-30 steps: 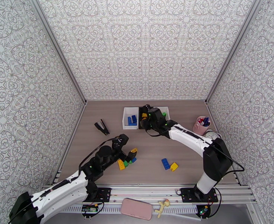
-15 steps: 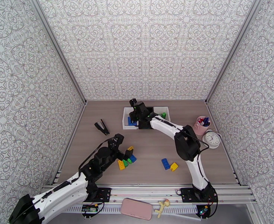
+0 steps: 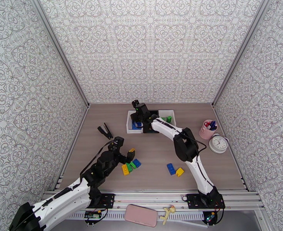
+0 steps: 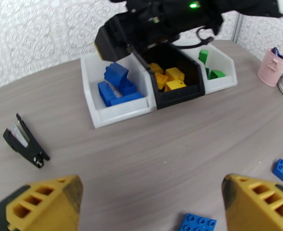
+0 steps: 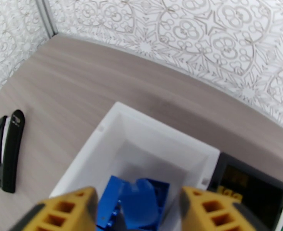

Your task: Sort the legos into containers by color

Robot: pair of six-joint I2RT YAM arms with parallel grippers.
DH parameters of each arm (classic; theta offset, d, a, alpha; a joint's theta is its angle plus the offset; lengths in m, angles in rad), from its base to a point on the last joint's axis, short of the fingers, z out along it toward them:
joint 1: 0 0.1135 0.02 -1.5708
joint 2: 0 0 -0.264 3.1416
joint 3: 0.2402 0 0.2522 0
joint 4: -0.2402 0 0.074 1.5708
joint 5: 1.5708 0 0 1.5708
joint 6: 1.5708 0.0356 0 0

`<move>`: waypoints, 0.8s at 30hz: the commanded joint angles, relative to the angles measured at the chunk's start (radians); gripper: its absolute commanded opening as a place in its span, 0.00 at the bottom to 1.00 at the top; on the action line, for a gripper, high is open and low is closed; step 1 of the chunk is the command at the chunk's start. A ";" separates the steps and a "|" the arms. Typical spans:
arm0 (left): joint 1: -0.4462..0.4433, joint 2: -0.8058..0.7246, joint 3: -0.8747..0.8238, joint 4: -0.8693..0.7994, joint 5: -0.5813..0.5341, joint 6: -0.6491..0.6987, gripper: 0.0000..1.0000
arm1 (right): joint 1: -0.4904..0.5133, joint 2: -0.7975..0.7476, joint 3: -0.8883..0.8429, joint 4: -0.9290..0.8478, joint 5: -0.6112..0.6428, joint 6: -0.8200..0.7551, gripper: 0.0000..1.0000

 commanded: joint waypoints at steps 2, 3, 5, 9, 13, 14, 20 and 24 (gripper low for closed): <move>-0.031 0.014 0.099 -0.237 -0.127 -0.237 1.00 | -0.004 -0.186 -0.161 0.089 -0.008 -0.027 0.73; -0.047 0.022 0.120 -0.300 -0.167 -0.299 1.00 | -0.004 -0.225 -0.209 0.109 -0.014 -0.030 0.76; -0.076 0.041 0.170 -0.437 -0.247 -0.445 1.00 | -0.004 -0.301 -0.310 0.142 -0.022 -0.038 0.81; -0.108 0.096 0.256 -0.663 -0.289 -0.655 1.00 | -0.004 -0.464 -0.513 0.203 -0.040 -0.065 0.89; -0.150 0.167 0.310 -0.782 -0.274 -0.818 1.00 | -0.004 -0.617 -0.688 0.243 -0.065 -0.084 0.94; -0.158 0.193 0.327 -0.809 -0.265 -0.855 1.00 | -0.005 -0.656 -0.729 0.247 -0.078 -0.092 0.95; -0.161 0.377 0.454 -0.928 -0.196 -0.967 0.96 | -0.004 -0.842 -0.902 0.215 -0.153 -0.139 0.95; -0.141 0.478 0.483 -0.905 -0.134 -0.956 0.88 | -0.005 -0.914 -0.968 0.186 -0.131 -0.153 0.95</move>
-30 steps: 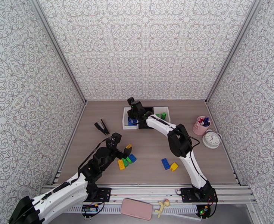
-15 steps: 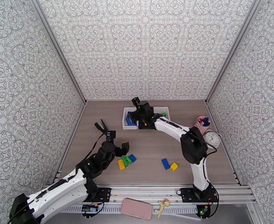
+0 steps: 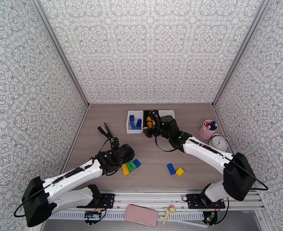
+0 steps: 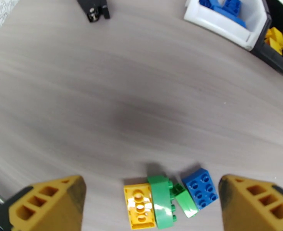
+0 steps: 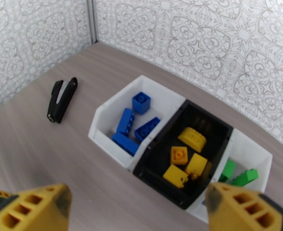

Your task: Sort the legos into containers by color

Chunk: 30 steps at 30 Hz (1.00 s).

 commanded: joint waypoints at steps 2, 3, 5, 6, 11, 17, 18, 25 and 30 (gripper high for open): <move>0.031 0.081 0.033 -0.032 0.092 -0.050 0.85 | -0.003 -0.061 -0.062 -0.030 0.000 -0.027 0.95; 0.042 0.102 0.032 -0.017 0.112 -0.046 0.84 | -0.003 -0.069 -0.069 -0.032 0.004 -0.027 0.95; 0.060 0.135 0.036 0.008 0.142 -0.031 0.80 | -0.003 -0.078 -0.077 -0.037 0.007 -0.023 0.96; 0.068 0.152 0.040 0.017 0.155 -0.022 0.77 | -0.003 -0.083 -0.079 -0.041 0.008 -0.022 0.96; 0.097 0.221 0.034 0.075 0.200 0.034 0.67 | -0.003 -0.086 -0.093 -0.049 0.013 -0.018 0.96; 0.114 0.295 0.033 0.101 0.242 0.048 0.56 | -0.003 -0.087 -0.093 -0.071 0.020 -0.018 0.96; 0.113 0.302 0.032 0.107 0.247 0.047 0.55 | -0.003 -0.088 -0.097 -0.072 0.022 -0.018 0.96; 0.115 0.351 0.032 0.116 0.299 0.018 0.49 | -0.003 -0.085 -0.094 -0.087 0.027 -0.021 0.95; 0.107 0.360 0.037 0.103 0.331 0.010 0.48 | -0.003 -0.090 -0.098 -0.089 0.035 -0.019 0.95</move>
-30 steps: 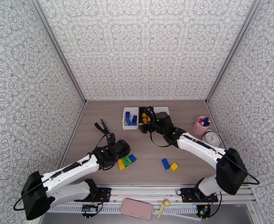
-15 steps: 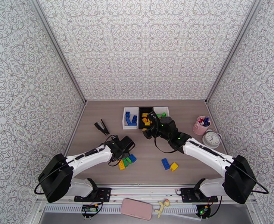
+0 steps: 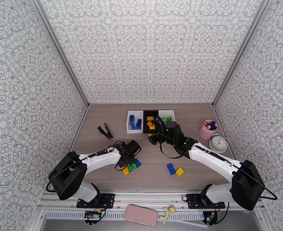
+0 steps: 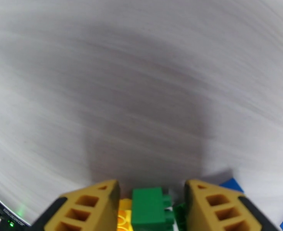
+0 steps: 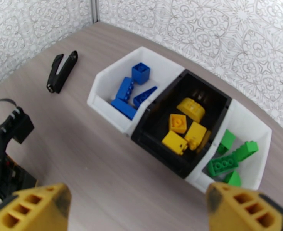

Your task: Sort the legos into containers by color

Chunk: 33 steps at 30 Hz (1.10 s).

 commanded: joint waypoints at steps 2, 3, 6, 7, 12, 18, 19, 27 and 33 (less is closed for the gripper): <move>-0.006 0.017 0.017 -0.012 0.053 -0.023 0.48 | -0.003 -0.023 -0.012 -0.023 0.024 -0.004 0.96; -0.012 0.016 0.018 -0.018 0.055 -0.029 0.48 | -0.003 -0.024 -0.014 -0.022 0.026 -0.002 0.96; -0.023 0.005 0.024 -0.041 0.058 -0.039 0.47 | -0.003 -0.027 -0.015 -0.019 0.027 0.002 0.96; -0.026 0.003 0.026 -0.048 0.055 -0.041 0.47 | -0.003 -0.028 -0.016 -0.018 0.027 0.003 0.96; -0.033 -0.007 0.024 -0.056 0.049 -0.051 0.41 | -0.003 -0.028 -0.022 -0.012 0.027 0.010 0.96; -0.032 -0.010 0.037 -0.062 0.035 -0.041 0.25 | -0.003 -0.044 -0.022 -0.016 0.032 0.014 0.95; -0.032 -0.013 0.039 -0.065 0.030 -0.040 0.23 | -0.003 -0.048 -0.022 -0.016 0.035 0.014 0.95; -0.037 -0.069 0.099 -0.089 -0.063 0.032 0.20 | -0.004 -0.106 -0.052 -0.011 0.048 0.040 0.94; -0.044 -0.124 0.151 0.046 -0.158 0.205 0.20 | -0.005 -0.180 -0.093 -0.022 0.099 0.081 0.94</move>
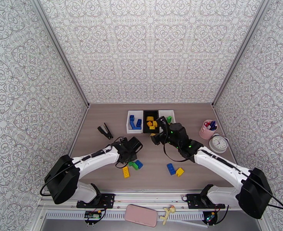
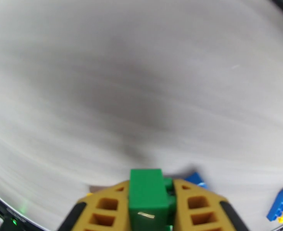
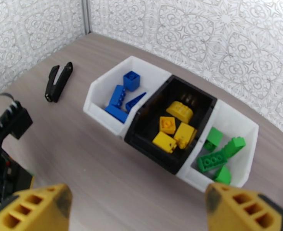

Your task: Sort the legos into containers by color

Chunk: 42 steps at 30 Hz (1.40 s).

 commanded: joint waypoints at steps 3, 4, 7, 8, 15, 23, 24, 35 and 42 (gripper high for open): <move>-0.021 -0.035 0.074 0.207 -0.148 0.259 0.19 | -0.007 -0.087 -0.039 -0.033 0.057 0.059 0.94; -0.020 -0.032 0.081 0.246 -0.152 0.295 0.18 | -0.008 -0.100 -0.043 -0.040 0.059 0.064 0.93; -0.018 -0.009 0.104 0.386 -0.156 0.381 0.17 | -0.010 -0.143 -0.056 -0.070 0.077 0.076 0.92; -0.015 0.002 0.113 0.431 -0.151 0.397 0.16 | -0.011 -0.156 -0.062 -0.082 0.086 0.079 0.92; 0.009 0.134 0.188 0.766 -0.026 0.546 0.10 | -0.022 -0.287 -0.130 -0.150 0.166 0.115 0.91; 0.026 0.401 0.414 0.984 0.136 0.692 0.11 | -0.035 -0.407 -0.192 -0.215 0.239 0.157 0.91; 0.029 0.434 0.444 0.998 0.153 0.690 0.11 | -0.035 -0.419 -0.196 -0.219 0.241 0.158 0.91; 0.096 0.786 0.846 0.940 0.223 0.536 0.11 | -0.041 -0.507 -0.204 -0.278 0.280 0.161 0.91; 0.121 0.956 1.049 0.836 0.231 0.535 0.12 | -0.044 -0.497 -0.192 -0.270 0.264 0.146 0.91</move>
